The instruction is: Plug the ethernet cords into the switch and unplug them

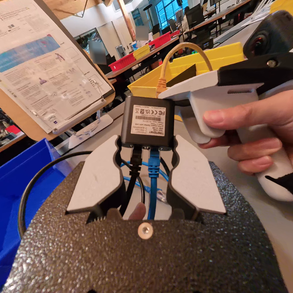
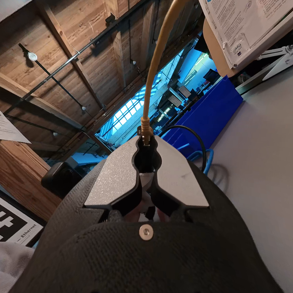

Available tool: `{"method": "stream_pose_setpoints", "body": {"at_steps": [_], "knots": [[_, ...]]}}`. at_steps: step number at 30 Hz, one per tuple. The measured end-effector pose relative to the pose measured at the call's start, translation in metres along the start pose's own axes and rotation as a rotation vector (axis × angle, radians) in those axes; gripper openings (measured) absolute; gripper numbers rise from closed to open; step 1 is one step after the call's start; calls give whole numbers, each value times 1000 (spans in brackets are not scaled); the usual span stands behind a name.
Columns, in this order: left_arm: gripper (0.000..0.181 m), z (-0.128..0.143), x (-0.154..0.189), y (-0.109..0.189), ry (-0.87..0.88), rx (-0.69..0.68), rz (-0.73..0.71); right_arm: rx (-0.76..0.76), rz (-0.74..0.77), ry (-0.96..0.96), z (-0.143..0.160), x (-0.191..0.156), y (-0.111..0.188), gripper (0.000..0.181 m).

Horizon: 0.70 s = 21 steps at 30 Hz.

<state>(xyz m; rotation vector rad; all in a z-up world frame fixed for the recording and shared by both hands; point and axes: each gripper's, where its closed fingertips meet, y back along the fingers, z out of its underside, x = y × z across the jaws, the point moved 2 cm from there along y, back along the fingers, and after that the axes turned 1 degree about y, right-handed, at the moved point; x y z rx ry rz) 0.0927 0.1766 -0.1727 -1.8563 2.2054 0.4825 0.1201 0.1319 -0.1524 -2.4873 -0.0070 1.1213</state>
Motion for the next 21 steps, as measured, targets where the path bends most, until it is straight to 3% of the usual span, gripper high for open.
{"method": "stream_pose_setpoints", "body": {"at_steps": [4, 6, 8, 11, 16, 19, 21], "knots": [[61, 8, 6, -4, 213, -3, 92, -25, 56, 39, 1, 9, 2, 11], [61, 12, 5, -4, 188, -8, 80, -17, 70, 54, -2, 12, 4, 11], [61, 15, -9, 1, 142, -10, -15, 90, 97, 13, -30, 23, 17, 10], [61, 12, -23, 4, 252, -9, 8, 83, 99, 132, -54, 19, 28, 10], [61, 3, -50, 11, 287, 35, -9, -175, 97, 401, -78, -18, 28, 10], [61, 7, -56, 13, 314, 25, 13, -307, 211, 591, -105, -13, 45, 10], [61, 9, -57, 13, 322, 24, 19, -425, 277, 588, -118, 3, 54, 10]]}}
